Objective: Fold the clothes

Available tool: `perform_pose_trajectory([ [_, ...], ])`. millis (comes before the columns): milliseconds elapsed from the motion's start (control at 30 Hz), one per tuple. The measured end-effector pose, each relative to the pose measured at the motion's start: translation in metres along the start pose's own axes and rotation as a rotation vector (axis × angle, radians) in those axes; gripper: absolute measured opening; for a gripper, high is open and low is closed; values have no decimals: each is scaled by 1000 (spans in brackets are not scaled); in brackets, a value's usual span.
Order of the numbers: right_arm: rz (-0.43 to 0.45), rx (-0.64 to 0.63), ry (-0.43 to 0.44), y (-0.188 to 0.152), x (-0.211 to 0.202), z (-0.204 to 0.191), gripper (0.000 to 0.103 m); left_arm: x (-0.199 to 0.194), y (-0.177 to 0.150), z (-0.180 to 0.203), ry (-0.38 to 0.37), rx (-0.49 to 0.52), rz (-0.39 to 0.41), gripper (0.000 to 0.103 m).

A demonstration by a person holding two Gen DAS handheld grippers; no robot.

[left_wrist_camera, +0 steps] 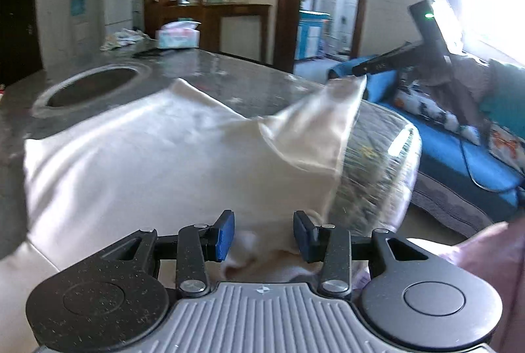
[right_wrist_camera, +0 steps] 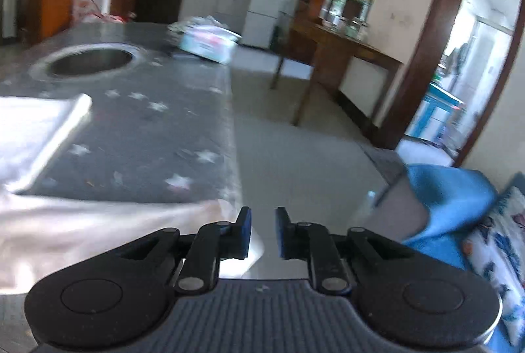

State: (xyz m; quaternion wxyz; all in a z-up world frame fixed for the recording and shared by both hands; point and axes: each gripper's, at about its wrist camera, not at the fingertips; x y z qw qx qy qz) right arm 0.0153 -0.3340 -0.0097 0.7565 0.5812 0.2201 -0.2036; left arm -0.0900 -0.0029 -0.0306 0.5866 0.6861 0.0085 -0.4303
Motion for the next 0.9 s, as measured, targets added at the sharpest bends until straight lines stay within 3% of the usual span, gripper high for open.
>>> perform_pose_trajectory([
  [67,-14,30,-31,-4,0,11,15,-5,-1,3,-26,3,4,44],
  [300,-39,-53,197,-11,5,-34,33,-21,-3,5,-71,-8,17,47],
  [367,-75,-81,217,-13,9,-45,34,-29,-5,3,-64,-15,24,47],
  [500,-49,-117,230,-7,-7,-52,36,-53,-6,-8,10,-34,72,47],
  [633,-11,-198,422,6,-33,-84,36,-60,-9,-22,73,-75,62,47],
  [800,31,-328,649,15,-57,-135,36,-54,-18,-26,70,-102,16,45],
  [900,22,-401,734,10,-59,-166,36,-53,-25,-25,48,-111,0,45],
])
Point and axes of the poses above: each gripper's, at about its wrist camera, not at the fingertips, and x roughly the way its jaws point, z to its right, y to its top, and after that the axes turned 1 degree about z, right-handed
